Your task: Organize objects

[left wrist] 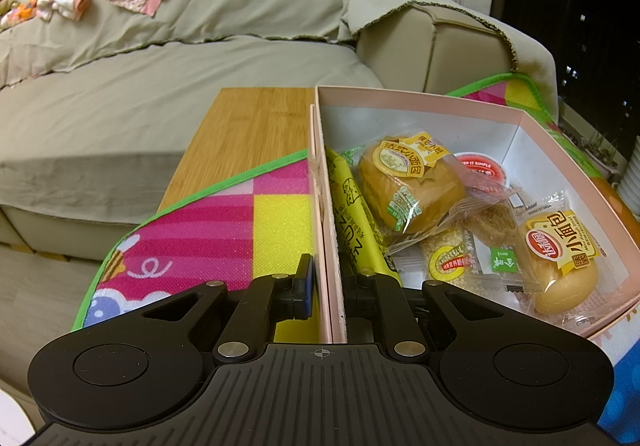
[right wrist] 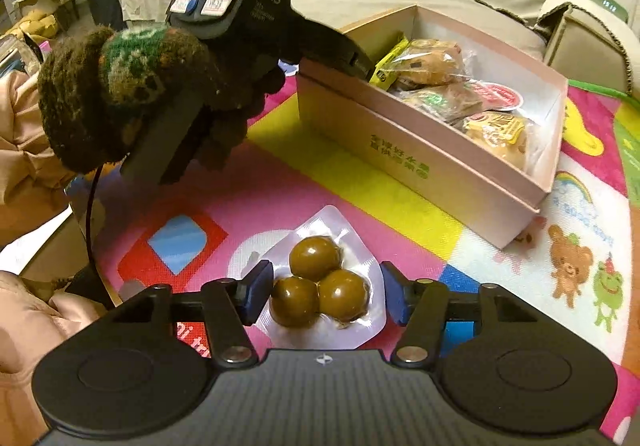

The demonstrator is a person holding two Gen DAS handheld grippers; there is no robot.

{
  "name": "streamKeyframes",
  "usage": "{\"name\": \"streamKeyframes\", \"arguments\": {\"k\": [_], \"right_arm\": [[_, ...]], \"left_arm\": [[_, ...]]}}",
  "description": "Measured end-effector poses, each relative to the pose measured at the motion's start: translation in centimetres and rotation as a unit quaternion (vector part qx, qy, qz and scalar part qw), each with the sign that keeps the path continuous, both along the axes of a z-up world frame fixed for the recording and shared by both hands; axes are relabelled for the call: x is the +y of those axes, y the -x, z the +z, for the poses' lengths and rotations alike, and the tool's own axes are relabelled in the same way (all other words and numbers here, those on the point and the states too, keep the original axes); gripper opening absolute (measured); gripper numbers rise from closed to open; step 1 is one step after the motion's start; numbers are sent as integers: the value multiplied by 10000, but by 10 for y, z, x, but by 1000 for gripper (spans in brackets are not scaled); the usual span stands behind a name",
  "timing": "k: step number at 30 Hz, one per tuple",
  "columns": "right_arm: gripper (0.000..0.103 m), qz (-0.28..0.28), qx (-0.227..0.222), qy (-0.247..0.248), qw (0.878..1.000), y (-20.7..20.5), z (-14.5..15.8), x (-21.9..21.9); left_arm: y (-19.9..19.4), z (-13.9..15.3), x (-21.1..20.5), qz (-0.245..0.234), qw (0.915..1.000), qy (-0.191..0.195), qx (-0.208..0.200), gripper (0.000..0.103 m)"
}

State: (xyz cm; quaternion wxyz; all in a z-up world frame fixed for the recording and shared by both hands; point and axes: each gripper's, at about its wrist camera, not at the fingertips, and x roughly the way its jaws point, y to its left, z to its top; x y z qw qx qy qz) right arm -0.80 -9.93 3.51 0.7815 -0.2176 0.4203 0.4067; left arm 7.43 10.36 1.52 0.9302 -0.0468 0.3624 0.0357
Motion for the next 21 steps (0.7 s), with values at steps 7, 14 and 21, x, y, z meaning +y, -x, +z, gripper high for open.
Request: {"name": "streamKeyframes", "arguments": {"k": [7, 14, 21], "right_arm": [[28, -153, -121, -65, 9998, -1, 26, -10], [59, -52, -116, 50, 9999, -3, 18, -15], [71, 310, 50, 201, 9993, -5, -11, -5]], "left_arm": [[1, 0, 1, 10, 10000, 30, -11, 13], [1, -1, 2, -9, 10000, 54, -4, 13], [1, -1, 2, -10, 10000, 52, -5, 13]]}}
